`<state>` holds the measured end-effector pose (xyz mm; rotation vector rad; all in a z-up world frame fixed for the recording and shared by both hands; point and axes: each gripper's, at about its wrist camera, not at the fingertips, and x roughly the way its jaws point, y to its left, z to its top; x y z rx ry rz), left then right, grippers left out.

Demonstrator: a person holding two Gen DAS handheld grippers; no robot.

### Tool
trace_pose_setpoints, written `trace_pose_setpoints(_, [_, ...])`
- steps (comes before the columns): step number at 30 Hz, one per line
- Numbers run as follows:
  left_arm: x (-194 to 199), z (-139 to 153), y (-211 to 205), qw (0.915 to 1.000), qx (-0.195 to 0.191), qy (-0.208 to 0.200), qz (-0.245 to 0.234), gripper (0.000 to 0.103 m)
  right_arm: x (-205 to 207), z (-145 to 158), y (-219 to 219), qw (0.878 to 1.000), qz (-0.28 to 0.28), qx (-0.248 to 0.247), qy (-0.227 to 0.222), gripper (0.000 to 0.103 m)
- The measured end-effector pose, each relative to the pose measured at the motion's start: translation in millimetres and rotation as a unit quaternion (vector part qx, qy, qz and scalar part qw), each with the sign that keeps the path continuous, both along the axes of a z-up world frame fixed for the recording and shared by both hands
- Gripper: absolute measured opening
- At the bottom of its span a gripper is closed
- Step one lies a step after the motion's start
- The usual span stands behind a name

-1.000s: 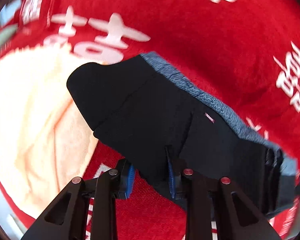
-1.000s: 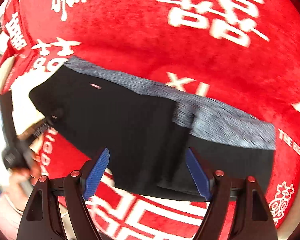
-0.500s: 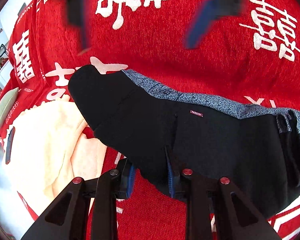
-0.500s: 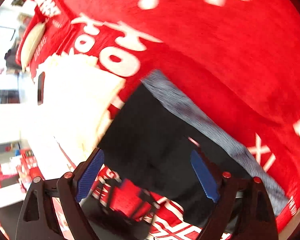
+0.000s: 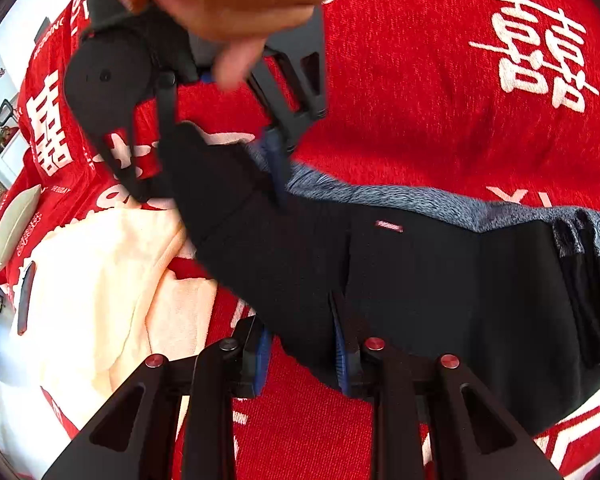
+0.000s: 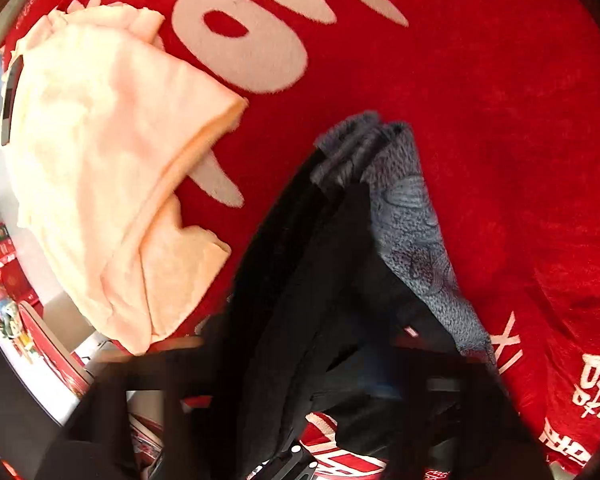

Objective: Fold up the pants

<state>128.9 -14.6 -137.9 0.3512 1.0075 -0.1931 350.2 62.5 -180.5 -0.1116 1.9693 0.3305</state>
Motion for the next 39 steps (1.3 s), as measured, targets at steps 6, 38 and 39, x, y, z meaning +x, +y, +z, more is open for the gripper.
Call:
trace_pose_setpoints(6, [-16, 19, -15, 0.9990, 0.008, -0.032, -0.031, 0.028, -17, 42, -40, 0.994, -0.050, 0.076, -0.058, 0.017])
trace_pose_setpoints(38, [-201, 94, -270, 0.9286, 0.006, -0.072, -0.364, 0.028, -309, 137, -450, 0.787, -0.460, 0.318, -0.261, 0.017])
trace_pose_setpoints(39, [-207, 83, -278, 0.9252, 0.014, -0.062, -0.374, 0.028, -322, 129, -463, 0.787, -0.467, 0.308, -0.260, 0.017])
